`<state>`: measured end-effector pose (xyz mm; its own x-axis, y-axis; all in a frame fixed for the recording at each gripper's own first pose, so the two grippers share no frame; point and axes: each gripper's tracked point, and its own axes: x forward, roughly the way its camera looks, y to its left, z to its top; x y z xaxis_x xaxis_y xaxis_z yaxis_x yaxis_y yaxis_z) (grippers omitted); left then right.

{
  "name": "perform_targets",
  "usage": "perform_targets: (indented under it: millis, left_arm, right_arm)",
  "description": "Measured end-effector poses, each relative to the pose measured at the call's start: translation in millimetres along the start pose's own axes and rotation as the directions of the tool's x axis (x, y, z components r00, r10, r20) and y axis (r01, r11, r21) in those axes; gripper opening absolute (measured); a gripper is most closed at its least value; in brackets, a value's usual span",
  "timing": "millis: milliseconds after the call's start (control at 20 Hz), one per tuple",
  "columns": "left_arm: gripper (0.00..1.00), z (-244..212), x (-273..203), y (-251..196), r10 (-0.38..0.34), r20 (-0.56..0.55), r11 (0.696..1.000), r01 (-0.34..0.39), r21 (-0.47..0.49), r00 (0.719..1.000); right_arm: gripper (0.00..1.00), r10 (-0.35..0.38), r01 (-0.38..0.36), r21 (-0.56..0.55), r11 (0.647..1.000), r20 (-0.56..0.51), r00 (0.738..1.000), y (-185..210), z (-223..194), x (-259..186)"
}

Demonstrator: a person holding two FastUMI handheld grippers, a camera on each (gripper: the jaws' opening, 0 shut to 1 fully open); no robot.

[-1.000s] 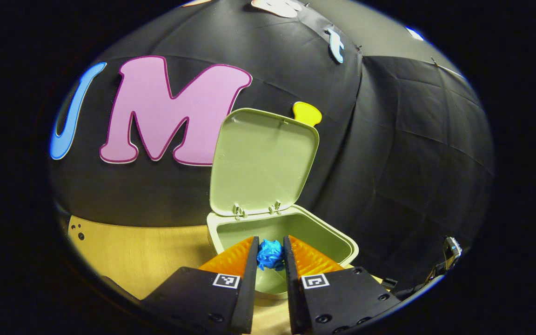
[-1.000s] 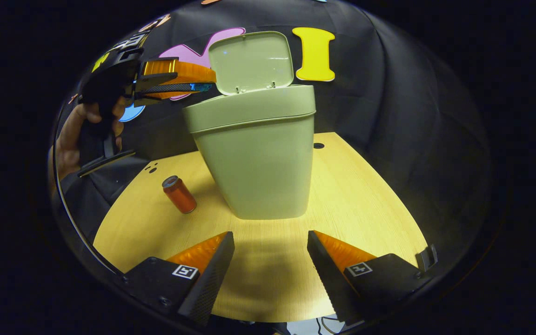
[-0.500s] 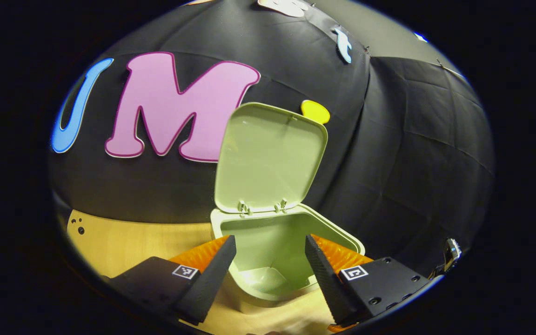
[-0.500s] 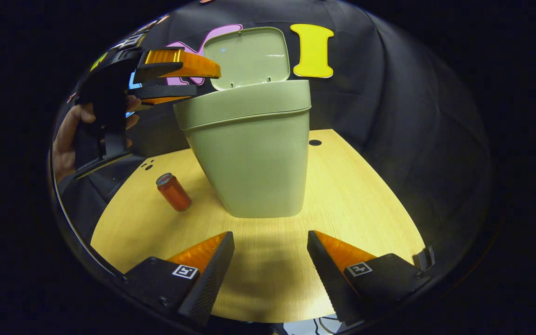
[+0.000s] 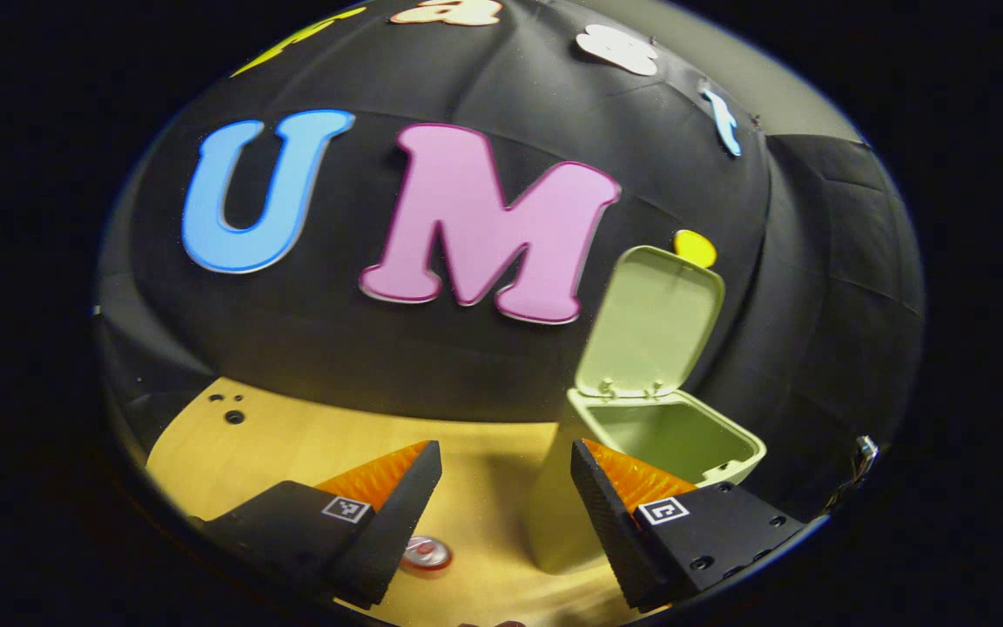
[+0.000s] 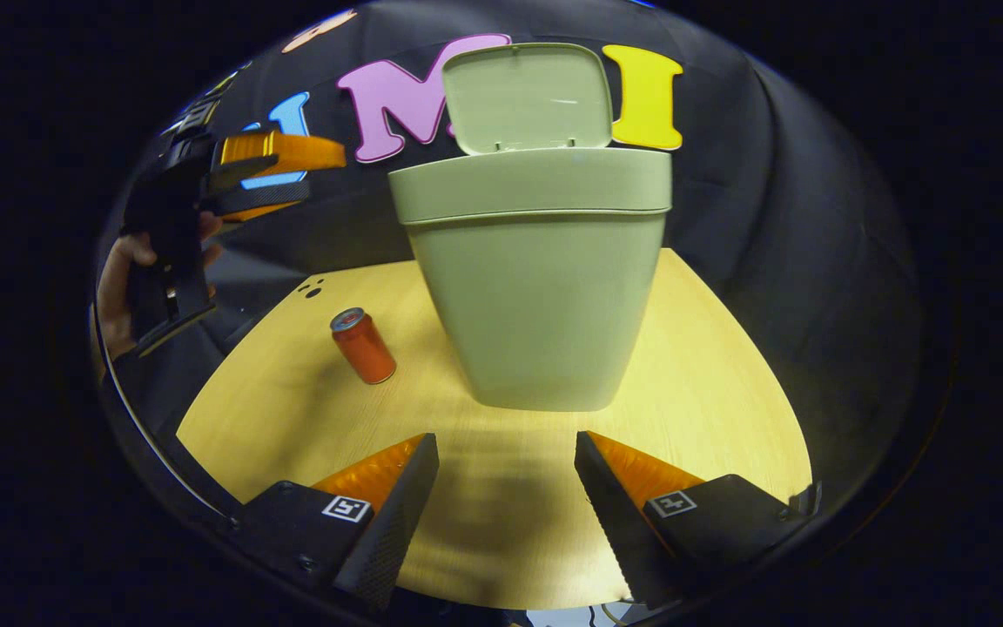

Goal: Press the lid of the desktop garbage bin to open it, pick up the crumpled paper on the desktop and throw it into the bin, then pick up the pop can on the desktop and drop it into the bin, and finally close the garbage bin lid.

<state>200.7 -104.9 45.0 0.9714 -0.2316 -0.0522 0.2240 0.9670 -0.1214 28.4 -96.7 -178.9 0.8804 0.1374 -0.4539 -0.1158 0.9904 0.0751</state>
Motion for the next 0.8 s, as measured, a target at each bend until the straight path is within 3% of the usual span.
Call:
perform_targets:
  millis: [200, 450, 800]
  left_arm:
    - [0.96, -27.2, -51.1, 68.9, 0.144, -0.035, 0.989, -0.145, -0.027, 0.989]
    - [0.96, -67.9, -113.7, 131.8, 0.301, -0.100, 0.949, -0.308, -0.071, 0.948]
    - [0.96, -125.6, -179.2, 173.6, 0.419, -0.181, 0.891, -0.441, -0.106, 0.890]
  right_arm:
    - [0.99, 0.059, -0.059, -0.038, 0.998, -0.008, 0.998, 23.5, 2.3, 7.9]
    - [0.99, 0.106, -0.108, -0.085, 0.991, -0.024, 0.994, 51.0, 3.0, 24.4]
    - [0.99, 0.190, -0.193, -0.178, 0.965, -0.035, 0.981, 104.4, 12.2, 55.1]
